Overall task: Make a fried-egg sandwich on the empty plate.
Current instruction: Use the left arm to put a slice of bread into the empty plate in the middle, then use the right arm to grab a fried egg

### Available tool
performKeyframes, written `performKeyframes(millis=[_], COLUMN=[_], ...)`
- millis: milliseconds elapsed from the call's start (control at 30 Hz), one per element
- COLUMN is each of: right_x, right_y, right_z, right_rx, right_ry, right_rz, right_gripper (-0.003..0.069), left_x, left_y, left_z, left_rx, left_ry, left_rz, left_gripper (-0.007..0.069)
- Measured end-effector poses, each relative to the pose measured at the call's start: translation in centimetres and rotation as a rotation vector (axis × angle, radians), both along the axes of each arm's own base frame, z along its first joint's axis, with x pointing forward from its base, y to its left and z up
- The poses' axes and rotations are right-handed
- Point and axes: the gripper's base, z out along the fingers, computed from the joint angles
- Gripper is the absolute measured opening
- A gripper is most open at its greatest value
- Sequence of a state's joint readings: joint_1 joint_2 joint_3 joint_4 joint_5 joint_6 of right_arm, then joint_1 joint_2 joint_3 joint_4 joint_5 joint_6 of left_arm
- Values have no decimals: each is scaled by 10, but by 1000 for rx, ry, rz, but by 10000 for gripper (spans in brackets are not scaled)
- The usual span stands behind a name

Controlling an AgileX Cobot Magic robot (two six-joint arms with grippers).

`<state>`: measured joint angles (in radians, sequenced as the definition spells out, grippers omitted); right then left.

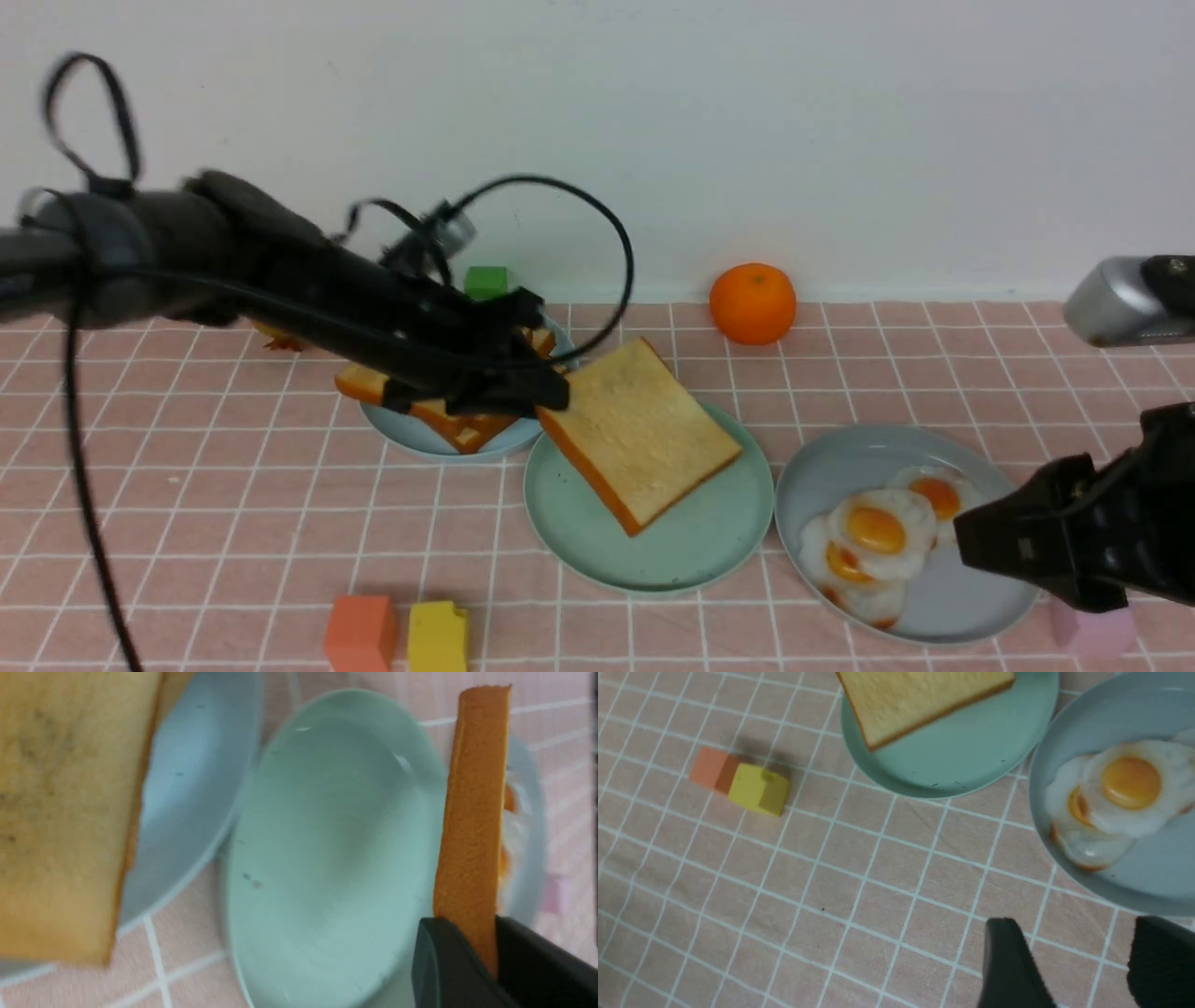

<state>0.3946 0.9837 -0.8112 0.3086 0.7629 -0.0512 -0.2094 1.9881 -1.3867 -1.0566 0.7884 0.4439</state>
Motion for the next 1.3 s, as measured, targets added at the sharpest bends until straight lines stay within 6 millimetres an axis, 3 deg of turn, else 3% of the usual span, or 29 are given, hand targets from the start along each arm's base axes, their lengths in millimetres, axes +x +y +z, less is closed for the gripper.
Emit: performKeyframes(millis=[200, 433, 600, 700, 733, 800, 933, 1100, 1133, 1200, 1300], right_x=[0, 1, 3, 11, 11, 21, 42, 62, 71, 76, 95], right_y=[-1, -2, -5, -6, -6, -7, -5, 1, 2, 2, -3], right_z=[-1, -1, -2, -6, -6, -7, -12, -29, -39, -45, -60], right_rx=[-6, 11, -41, -112, -115, -149, -160, -83, -48, -20, 4], right_ry=[7, 20, 1, 14, 19, 57, 137, 234, 282, 306, 351], right_rz=[-16, -49, -51, -59, -61, -106, -243, -438, -520, -577, -672], right_gripper=[382, 382, 382, 383, 384, 404, 477, 570, 597, 610, 610], left_x=[5, 3, -1, -3, -3, -5, -8, -9, -13, -16, -35], left_y=[-5, -6, -9, -10, -10, -9, 1, 20, 28, 32, 38], left_z=[-19, -21, -22, -22, -21, -15, 7, 32, 46, 54, 88], left_rx=[12, 1, 14, 12, 11, 17, 51, 129, 191, 221, 318], left_ry=[41, 67, 86, 97, 97, 82, 20, -42, -72, -85, -154], left_rz=[47, 35, -4, -18, -20, -29, -42, -30, -26, -21, -33], left_gripper=[132, 139, 278, 426, 434, 532, 602, 604, 598, 594, 585])
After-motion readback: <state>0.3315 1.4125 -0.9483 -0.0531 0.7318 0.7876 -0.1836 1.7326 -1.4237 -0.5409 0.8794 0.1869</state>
